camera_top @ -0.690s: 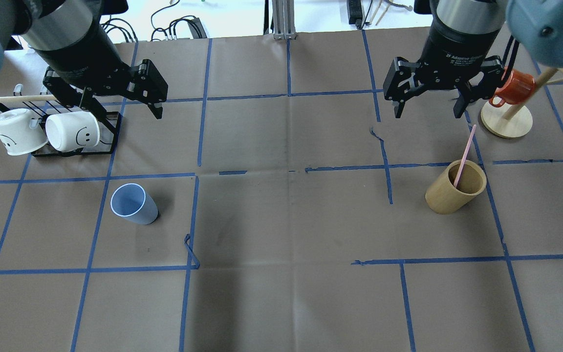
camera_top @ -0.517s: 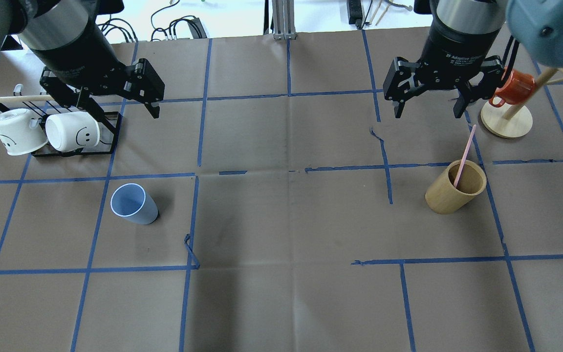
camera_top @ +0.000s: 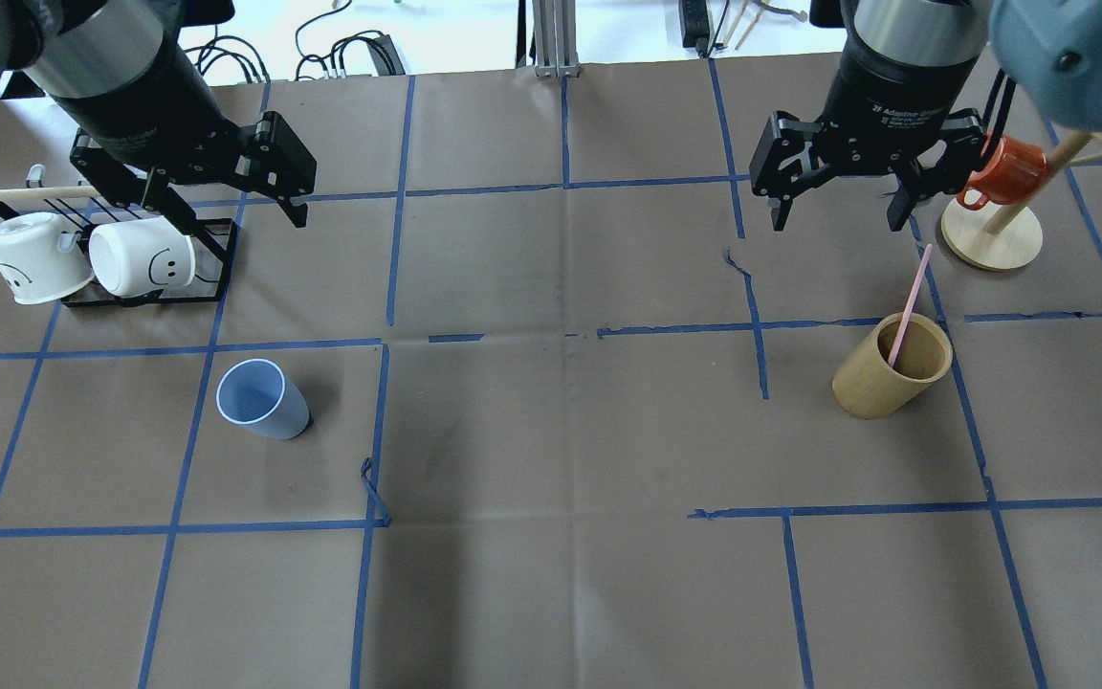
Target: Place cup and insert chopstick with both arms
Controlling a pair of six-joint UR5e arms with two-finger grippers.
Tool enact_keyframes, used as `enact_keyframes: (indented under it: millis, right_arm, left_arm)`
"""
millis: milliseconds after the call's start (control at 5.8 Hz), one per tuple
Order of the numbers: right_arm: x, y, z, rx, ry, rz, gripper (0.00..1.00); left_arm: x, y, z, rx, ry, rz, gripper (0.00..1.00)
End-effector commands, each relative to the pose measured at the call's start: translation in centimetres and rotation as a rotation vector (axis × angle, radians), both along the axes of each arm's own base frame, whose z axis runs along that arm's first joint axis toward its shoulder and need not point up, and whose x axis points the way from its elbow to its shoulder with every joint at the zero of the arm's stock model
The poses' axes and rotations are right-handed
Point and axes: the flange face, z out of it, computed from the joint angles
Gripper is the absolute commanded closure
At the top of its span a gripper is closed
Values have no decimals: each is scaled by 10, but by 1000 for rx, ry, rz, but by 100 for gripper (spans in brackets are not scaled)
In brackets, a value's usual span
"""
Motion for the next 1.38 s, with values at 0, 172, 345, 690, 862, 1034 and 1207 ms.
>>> enact_keyframes:
  millis: [0, 172, 345, 690, 862, 1034, 1207]
  right_arm:
    - [0, 0, 0, 0, 0, 2, 0]
    - [-1, 0, 0, -2, 0, 0, 0]
    - [-2, -1, -1, 0, 0, -2, 0]
    - [-2, -1, 0, -3, 1, -3, 0]
    - [-2, -2, 0, -8, 1, -3, 0]
    - [-3, -2, 0, -9, 3, -3, 0]
    - [-13, -6, -2, -7, 8, 25, 0]
  left_arm:
    - [16, 1, -51, 94, -7, 29, 2]
    - [24, 5, -96, 106, -7, 46, 2]
    - [33, 2, -150, 71, -8, 22, 2]
    - [44, 20, -227, 19, -19, -161, 2]
    - [56, 22, -249, 55, -12, -153, 2]
    - [62, 22, -260, 81, -7, -165, 2]
    - [62, 26, -278, 121, 4, -163, 3]
